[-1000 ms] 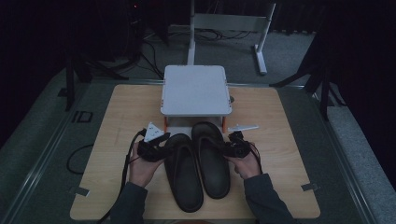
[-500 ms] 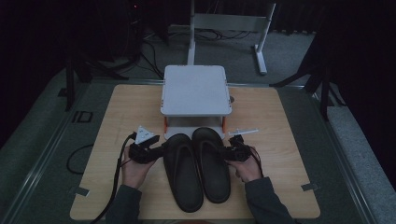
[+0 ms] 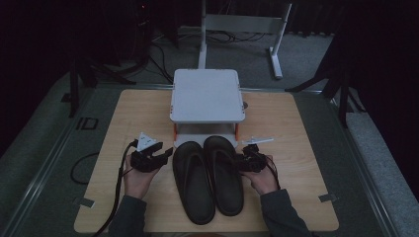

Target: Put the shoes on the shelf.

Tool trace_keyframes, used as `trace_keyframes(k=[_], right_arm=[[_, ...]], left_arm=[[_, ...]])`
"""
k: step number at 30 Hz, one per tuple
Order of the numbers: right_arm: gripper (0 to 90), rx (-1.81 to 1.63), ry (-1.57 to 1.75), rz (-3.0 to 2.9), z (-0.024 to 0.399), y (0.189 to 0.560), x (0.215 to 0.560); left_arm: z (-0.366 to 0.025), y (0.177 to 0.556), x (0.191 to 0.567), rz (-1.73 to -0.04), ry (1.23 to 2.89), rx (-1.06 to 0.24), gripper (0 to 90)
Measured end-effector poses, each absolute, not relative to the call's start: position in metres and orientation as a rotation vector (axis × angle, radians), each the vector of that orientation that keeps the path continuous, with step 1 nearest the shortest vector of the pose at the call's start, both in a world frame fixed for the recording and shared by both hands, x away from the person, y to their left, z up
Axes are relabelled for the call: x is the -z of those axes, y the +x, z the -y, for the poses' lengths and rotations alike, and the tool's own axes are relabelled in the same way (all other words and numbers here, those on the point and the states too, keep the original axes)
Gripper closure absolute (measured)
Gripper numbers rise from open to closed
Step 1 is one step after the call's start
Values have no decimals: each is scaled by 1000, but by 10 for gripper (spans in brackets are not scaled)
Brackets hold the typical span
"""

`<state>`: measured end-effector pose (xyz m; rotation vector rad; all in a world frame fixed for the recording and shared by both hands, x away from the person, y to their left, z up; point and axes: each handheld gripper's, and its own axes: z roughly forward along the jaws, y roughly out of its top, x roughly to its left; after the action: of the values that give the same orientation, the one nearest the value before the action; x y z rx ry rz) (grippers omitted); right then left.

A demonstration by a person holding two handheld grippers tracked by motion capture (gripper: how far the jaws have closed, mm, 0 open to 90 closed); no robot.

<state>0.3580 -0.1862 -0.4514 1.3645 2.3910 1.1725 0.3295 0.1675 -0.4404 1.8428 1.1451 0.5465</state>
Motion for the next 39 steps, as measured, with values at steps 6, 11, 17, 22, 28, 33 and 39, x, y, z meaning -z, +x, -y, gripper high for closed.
trace_keyframes(k=[6,11,17,22,28,33,39], right_arm=[[520,-1219,1295,-2308,188,339,433],[563,-1250,1244,-2302,182,321,428],[580,-1237,1201,-2314,173,306,431],[581,-1254,1221,-2344,167,300,440],[486,-1285,1210,-2411,153,291,453],[402,-1284,1207,-2440,138,288,459],[308,-1240,1204,-2430,122,292,470]], left_arm=[[-174,331,441,-1164,1834,-564,516],[-177,330,441,-1170,1825,-569,515],[-178,330,441,-1175,1823,-574,515],[-179,329,442,-1178,1819,-573,516],[-178,329,442,-1174,1824,-573,516],[-178,329,443,-1176,1824,-571,515],[-177,329,443,-1173,1828,-571,515]])
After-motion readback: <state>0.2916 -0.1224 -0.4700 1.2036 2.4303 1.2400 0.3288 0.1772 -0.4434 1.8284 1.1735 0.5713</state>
